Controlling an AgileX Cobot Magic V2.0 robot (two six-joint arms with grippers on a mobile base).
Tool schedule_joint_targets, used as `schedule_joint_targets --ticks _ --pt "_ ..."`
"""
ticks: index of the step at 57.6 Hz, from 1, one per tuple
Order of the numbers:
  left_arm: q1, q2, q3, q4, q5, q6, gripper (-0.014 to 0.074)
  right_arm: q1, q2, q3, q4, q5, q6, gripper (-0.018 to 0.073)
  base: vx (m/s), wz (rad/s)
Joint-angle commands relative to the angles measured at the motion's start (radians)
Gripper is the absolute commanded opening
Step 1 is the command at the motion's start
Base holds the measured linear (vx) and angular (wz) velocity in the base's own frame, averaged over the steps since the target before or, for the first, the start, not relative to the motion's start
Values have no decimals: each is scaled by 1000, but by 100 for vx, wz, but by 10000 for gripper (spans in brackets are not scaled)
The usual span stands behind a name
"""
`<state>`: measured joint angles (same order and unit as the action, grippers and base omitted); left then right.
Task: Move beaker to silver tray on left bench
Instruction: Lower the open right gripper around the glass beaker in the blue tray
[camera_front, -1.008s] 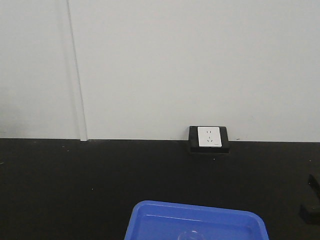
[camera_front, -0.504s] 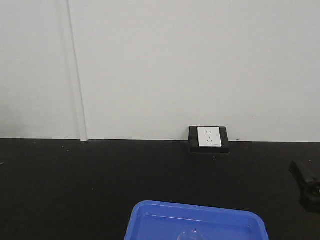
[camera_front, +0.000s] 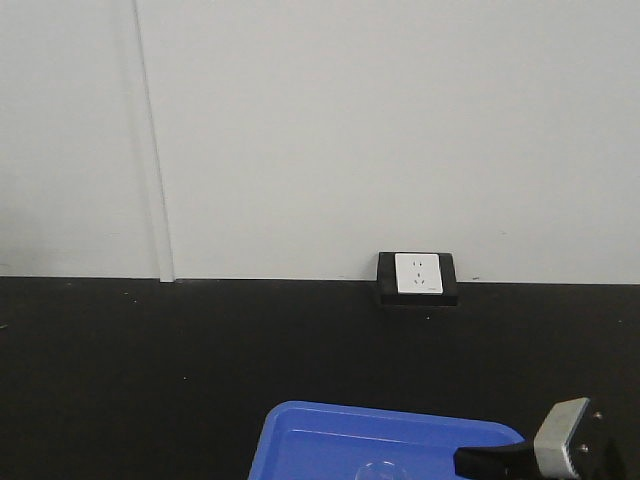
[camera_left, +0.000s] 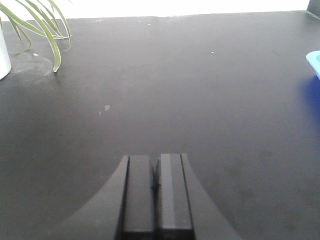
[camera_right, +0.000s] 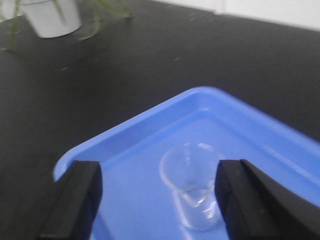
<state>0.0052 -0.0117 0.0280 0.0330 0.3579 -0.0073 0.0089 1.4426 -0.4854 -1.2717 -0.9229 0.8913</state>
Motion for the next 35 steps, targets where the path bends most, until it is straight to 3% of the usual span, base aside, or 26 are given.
schedule_joint_targets --ticks 1,17,23,35 --pt "-6 -16 28 -2 -78 -1 1 0 25 -30 24 -113 -11 463 0 0" --pt "-6 -16 28 -2 -78 -1 1 -1 117 -30 38 -39 -133 425 0 0" --pt "-6 -16 28 -2 -78 -1 1 -1 151 -30 108 3 -232 425 0 0" --pt "-6 -16 28 -2 -78 -1 1 -1 245 -30 254 -52 -446 446 0 0"
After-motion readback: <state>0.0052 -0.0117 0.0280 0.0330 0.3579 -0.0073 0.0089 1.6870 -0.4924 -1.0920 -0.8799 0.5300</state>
